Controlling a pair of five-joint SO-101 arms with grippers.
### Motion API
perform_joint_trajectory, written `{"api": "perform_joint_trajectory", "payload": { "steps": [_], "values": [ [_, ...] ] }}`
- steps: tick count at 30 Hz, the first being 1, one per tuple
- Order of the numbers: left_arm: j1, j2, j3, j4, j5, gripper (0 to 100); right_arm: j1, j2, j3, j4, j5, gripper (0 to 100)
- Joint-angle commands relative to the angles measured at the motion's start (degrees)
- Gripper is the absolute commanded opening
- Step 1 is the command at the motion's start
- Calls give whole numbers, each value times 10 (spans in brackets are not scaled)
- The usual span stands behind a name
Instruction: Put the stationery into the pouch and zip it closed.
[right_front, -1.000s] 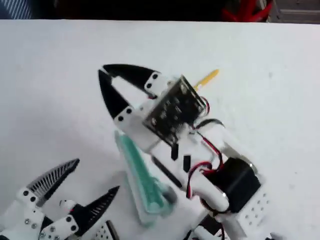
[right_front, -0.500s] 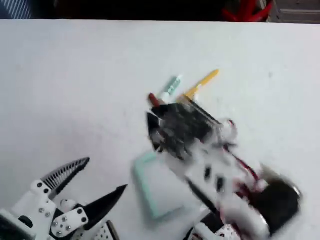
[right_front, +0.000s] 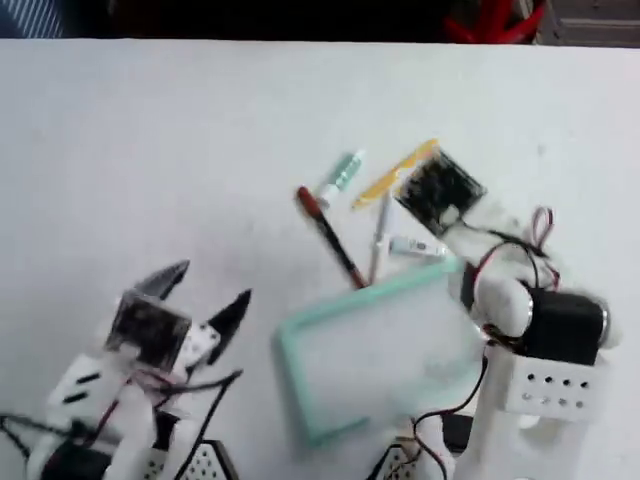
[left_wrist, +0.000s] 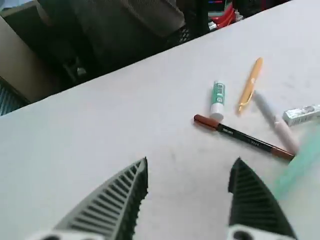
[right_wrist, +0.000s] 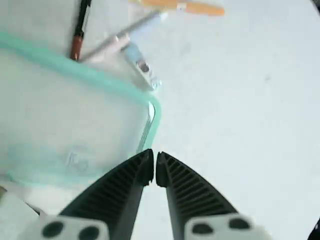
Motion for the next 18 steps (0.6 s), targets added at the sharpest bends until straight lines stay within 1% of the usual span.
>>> {"api": "perform_joint_trajectory", "payload": {
  "steps": [1, 3, 5, 6, 7, 9, 12, 13, 15, 18],
  "values": [
    [-5, 0, 76, -56, -4, 199, 116, -51, 163, -101, 55, 49],
    [-5, 0, 117, -84, -4, 159, 172, -74, 261, -169, 77, 141],
    [-6, 0, 155, -115, -4, 120, 218, -93, 336, -217, 147, 240],
    [-7, 0, 170, -128, -4, 103, 238, -104, 365, -226, 186, 260],
    [-9, 0, 182, -141, -4, 89, 260, -116, 390, -233, 223, 257],
    [-10, 0, 200, -157, -4, 65, 301, -142, 430, -247, 276, 211],
    [-10, 0, 213, -166, -4, 47, 364, -182, 482, -272, 328, 122],
    [-10, 0, 213, -166, -4, 43, 381, -195, 498, -276, 345, 116],
    [-10, 0, 214, -166, -4, 37, 412, -223, 527, -276, 382, 149],
    [-10, 0, 214, -165, -4, 38, 445, -271, 578, -276, 459, 259]
  ]
}}
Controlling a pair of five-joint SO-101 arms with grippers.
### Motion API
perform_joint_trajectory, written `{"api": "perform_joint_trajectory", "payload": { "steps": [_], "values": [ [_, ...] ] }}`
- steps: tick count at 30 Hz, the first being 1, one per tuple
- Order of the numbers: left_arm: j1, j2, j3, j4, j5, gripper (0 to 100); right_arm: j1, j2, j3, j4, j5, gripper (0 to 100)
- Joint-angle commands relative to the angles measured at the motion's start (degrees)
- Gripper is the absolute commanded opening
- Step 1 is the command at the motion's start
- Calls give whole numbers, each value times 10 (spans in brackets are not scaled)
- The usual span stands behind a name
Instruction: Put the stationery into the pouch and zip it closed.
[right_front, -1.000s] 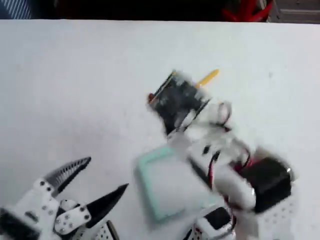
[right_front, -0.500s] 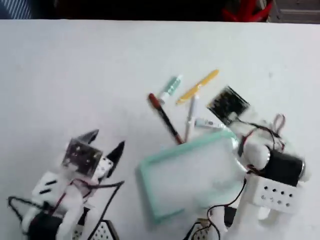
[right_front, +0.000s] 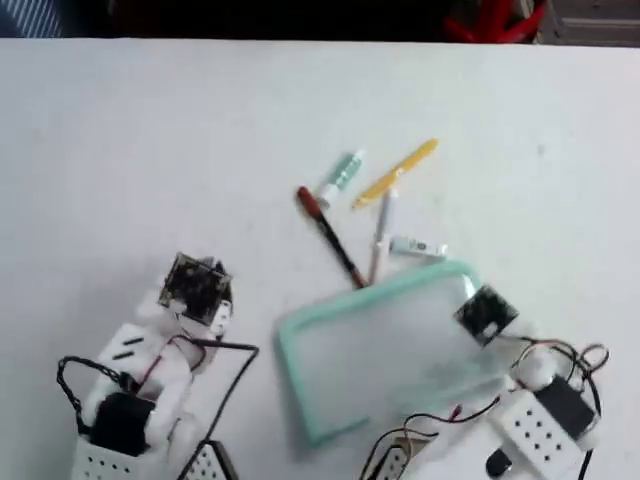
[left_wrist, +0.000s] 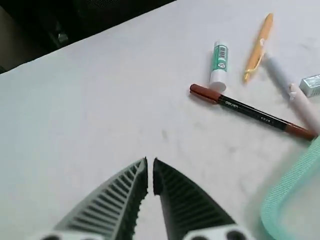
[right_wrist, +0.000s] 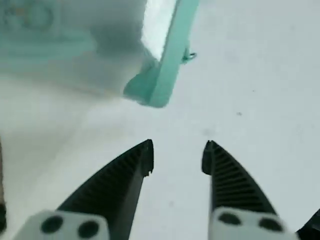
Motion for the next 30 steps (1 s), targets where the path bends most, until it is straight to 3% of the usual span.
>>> {"api": "perform_joint_trajectory", "payload": {
  "steps": [1, 4, 10, 16, 24, 30],
  "values": [
    [-4, -6, -2, -13, -4, 38, 37, -58, 50, -9, 98, 295],
    [-4, -6, -1, -11, -4, 38, 31, -122, 127, -18, 150, 323],
    [0, -6, 10, -8, -4, 41, -86, -279, 196, 0, 18, 325],
    [0, -6, 13, -6, -4, 41, -203, -301, 195, 99, 42, 326],
    [0, -6, 13, -7, -4, 41, -214, -307, 195, 106, 51, 313],
    [0, -6, 13, -7, -4, 41, -213, -306, 195, 107, 111, 199]
  ]
}}
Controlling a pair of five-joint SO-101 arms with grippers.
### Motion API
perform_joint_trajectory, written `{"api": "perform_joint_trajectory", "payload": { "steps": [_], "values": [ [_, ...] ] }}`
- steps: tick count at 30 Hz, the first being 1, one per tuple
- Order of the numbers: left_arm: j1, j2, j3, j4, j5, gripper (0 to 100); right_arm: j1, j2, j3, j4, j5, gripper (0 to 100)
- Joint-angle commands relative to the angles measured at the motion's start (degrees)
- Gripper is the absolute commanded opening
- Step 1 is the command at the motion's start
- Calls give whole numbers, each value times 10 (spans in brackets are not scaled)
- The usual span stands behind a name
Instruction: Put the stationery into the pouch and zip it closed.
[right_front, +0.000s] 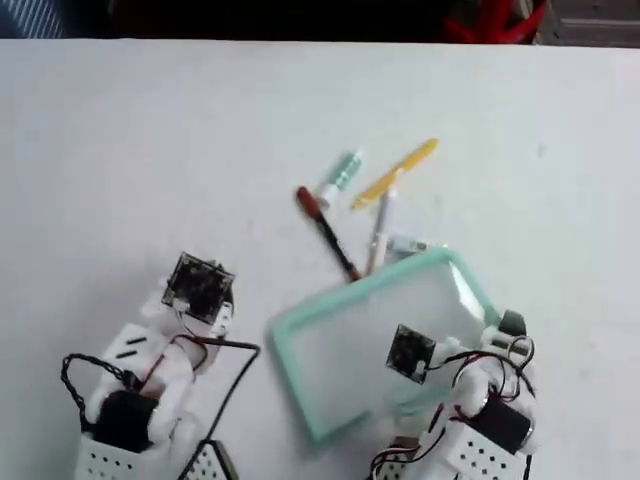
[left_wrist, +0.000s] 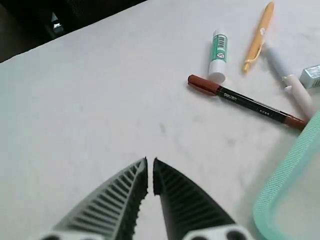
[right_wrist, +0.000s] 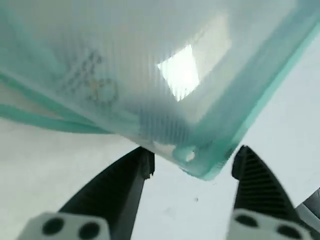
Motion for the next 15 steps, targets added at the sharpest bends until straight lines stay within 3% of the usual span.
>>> {"api": "perform_joint_trajectory", "payload": {
  "steps": [1, 10, 15],
  "values": [
    [0, -5, -3, -7, -4, 41, -7, 4, 5, 33, 21, 190],
    [1, -5, -3, -8, -4, 41, -31, 0, 4, 32, 19, 17],
    [1, -5, -4, -4, -4, 41, -43, 0, -53, 55, -11, 19]
  ]
}}
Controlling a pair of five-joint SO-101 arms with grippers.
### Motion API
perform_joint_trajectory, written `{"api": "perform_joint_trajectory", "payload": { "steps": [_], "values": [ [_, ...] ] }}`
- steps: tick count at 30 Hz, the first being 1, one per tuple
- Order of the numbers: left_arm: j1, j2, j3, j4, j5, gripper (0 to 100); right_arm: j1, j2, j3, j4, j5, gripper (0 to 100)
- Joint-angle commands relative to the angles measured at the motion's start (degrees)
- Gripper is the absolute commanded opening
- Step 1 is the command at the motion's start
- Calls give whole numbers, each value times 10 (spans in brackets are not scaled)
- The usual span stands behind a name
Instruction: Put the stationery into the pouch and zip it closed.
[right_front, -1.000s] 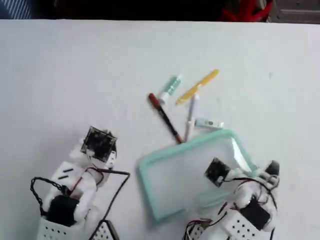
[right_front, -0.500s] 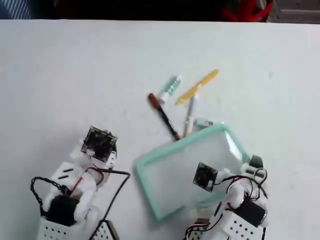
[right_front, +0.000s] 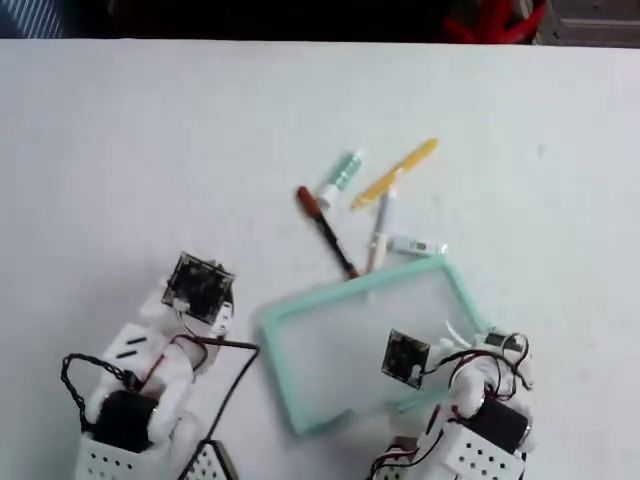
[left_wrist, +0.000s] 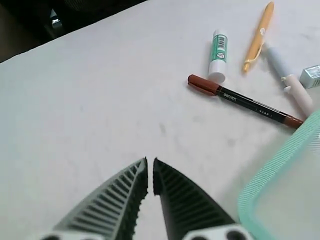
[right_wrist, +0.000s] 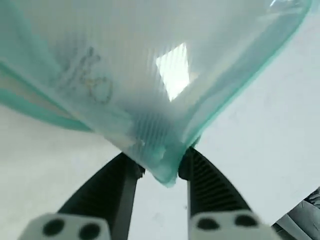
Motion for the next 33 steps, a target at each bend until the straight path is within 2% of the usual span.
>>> {"api": "perform_joint_trajectory", "payload": {
  "steps": [1, 5, 10, 13, 15, 16, 23, 30, 33],
  "values": [
    [1, -5, -5, -4, -4, 41, -14, 3, -69, 62, -38, 19],
    [1, -5, -7, -4, -4, 41, -61, 5, -211, 126, -105, 19],
    [8, -5, -91, 47, -4, 56, -178, 7, -389, 206, -214, 19],
    [38, -5, -166, 123, -4, 177, -221, 8, -455, 204, -276, 19],
    [66, -5, -182, 142, -4, 264, -229, 22, -484, 203, -284, 19],
    [81, -5, -186, 144, -4, 273, -229, 36, -495, 198, -285, 19],
    [137, -5, -246, 151, -8, 267, -239, 207, -632, 184, -345, 19],
    [244, -4, -296, 151, -8, 268, -359, 414, -847, 229, -478, 19],
    [262, -4, -293, 149, -9, 268, -399, 495, -913, 232, -530, 19]
  ]
}}
